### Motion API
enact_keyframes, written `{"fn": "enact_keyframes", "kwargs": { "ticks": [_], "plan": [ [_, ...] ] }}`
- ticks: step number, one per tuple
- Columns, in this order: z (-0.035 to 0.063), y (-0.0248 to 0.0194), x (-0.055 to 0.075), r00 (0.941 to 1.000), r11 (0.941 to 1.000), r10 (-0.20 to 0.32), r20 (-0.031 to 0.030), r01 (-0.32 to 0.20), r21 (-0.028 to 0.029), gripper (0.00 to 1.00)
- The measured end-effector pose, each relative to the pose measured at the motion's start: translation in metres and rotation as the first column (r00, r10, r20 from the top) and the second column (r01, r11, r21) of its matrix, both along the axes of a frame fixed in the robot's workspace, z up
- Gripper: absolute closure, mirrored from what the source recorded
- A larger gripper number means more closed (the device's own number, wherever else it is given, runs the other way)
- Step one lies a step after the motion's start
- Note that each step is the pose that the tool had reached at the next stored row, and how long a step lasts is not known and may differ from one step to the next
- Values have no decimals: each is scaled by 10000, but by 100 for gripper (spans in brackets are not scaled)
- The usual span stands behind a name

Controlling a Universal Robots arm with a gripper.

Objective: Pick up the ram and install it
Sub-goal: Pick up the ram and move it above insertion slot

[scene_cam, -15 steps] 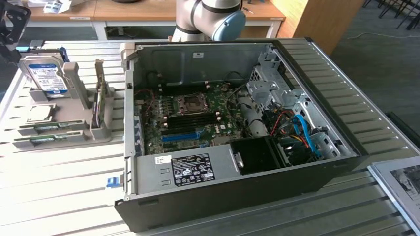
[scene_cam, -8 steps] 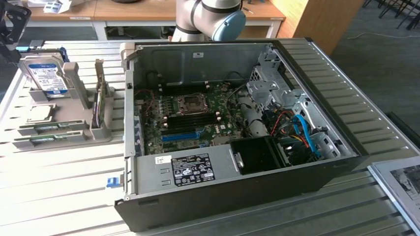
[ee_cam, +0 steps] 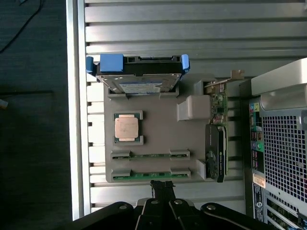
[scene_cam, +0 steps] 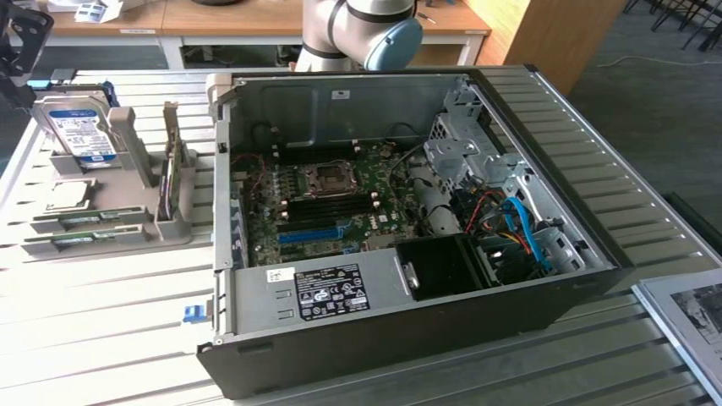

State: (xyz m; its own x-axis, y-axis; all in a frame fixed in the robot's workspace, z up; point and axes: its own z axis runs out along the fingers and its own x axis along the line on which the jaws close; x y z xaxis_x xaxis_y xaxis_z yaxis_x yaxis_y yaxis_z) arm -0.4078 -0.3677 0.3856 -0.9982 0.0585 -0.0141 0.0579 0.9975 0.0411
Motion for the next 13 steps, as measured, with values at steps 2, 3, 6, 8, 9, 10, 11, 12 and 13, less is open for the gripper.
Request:
{"fn": "enact_keyframes", "kwargs": {
  "ticks": [2, 3, 6, 8, 9, 10, 11, 12, 13],
  "plan": [
    [0, 0, 0, 9998, 9998, 188, 0, -188, 0, 90],
    [0, 0, 0, 9995, 9995, 308, 1, -308, 0, 90],
    [0, 0, 0, 9971, 9971, 763, 0, -763, 0, 90],
    [-1, 0, 0, 9938, 9938, 1109, 1, -1109, 0, 90],
    [-1, 0, 0, 9917, 9917, 1286, 1, -1286, 0, 90],
    [-2, 0, 0, 9892, 9892, 1464, 1, -1464, 0, 90],
    [-2, 0, 0, 9864, 9864, 1642, 1, -1642, 0, 90],
    [-2, 0, 0, 9830, 9830, 1835, 0, -1835, 0, 90],
    [-2, 0, 0, 9796, 9796, 2010, 0, -2010, 0, 90]
  ]
}}
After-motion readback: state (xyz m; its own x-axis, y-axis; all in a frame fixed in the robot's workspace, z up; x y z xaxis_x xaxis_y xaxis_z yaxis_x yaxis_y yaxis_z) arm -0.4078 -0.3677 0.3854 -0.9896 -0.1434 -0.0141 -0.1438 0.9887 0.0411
